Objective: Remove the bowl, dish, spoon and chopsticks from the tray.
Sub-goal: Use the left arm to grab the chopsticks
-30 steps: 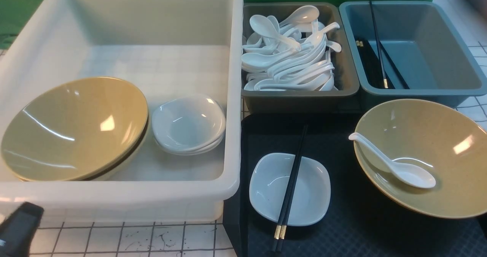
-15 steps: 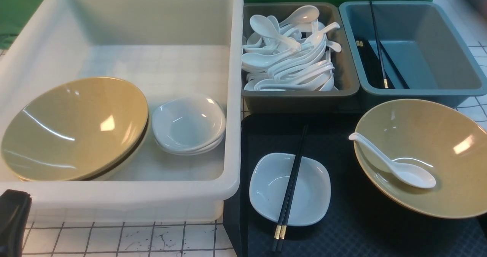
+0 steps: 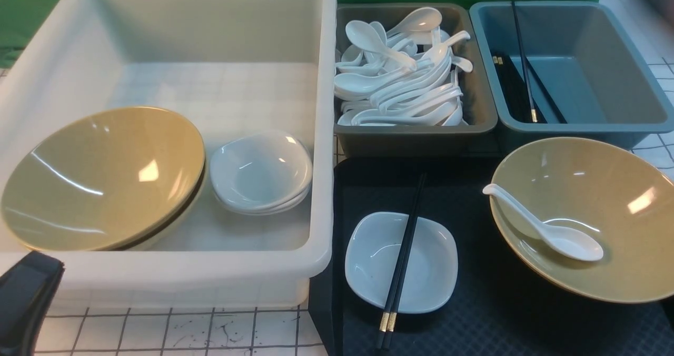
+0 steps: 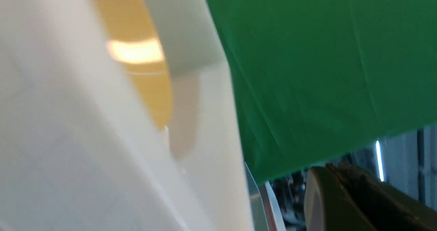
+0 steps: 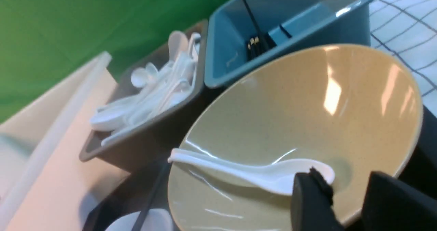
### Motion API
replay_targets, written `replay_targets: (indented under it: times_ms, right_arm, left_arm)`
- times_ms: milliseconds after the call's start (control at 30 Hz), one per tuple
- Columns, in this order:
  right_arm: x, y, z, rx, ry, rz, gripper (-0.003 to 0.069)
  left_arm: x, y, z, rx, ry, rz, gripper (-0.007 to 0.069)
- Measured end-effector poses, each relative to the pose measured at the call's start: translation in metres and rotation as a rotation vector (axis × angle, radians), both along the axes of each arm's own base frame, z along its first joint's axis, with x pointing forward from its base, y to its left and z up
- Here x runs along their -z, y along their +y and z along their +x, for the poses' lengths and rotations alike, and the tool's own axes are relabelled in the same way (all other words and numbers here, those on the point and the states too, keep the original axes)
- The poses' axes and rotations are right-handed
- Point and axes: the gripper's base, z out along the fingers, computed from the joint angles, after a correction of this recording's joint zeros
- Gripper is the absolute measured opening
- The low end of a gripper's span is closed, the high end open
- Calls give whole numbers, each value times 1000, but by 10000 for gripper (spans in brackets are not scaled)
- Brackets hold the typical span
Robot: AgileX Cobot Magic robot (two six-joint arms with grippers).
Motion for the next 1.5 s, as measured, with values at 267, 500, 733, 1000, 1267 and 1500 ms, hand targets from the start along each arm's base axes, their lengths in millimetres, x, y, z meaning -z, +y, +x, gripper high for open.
replay_targets:
  times_ms: [267,500,733,1000,1267,1500]
  right_arm:
    - [-33,17,-11,-281,108,-78,165]
    - [-113,33,-23,-658,298,-340,120]
    - [-161,27,-40,-769,428,-518,119]
    - [-188,22,-50,-730,325,-562,119]
    - [-201,14,-75,-696,192,-579,121]
    - [-224,2,-115,-646,-7,-602,123]
  left_arm:
    - [-40,-15,1,190,85,224,-1]
    - [-64,-30,24,470,304,419,-1]
    - [-98,-55,66,712,460,606,-1]
    - [-115,-127,136,877,605,821,-1]
    - [-80,-223,164,998,719,1047,-1]
    - [-37,-270,198,1017,865,1042,-1]
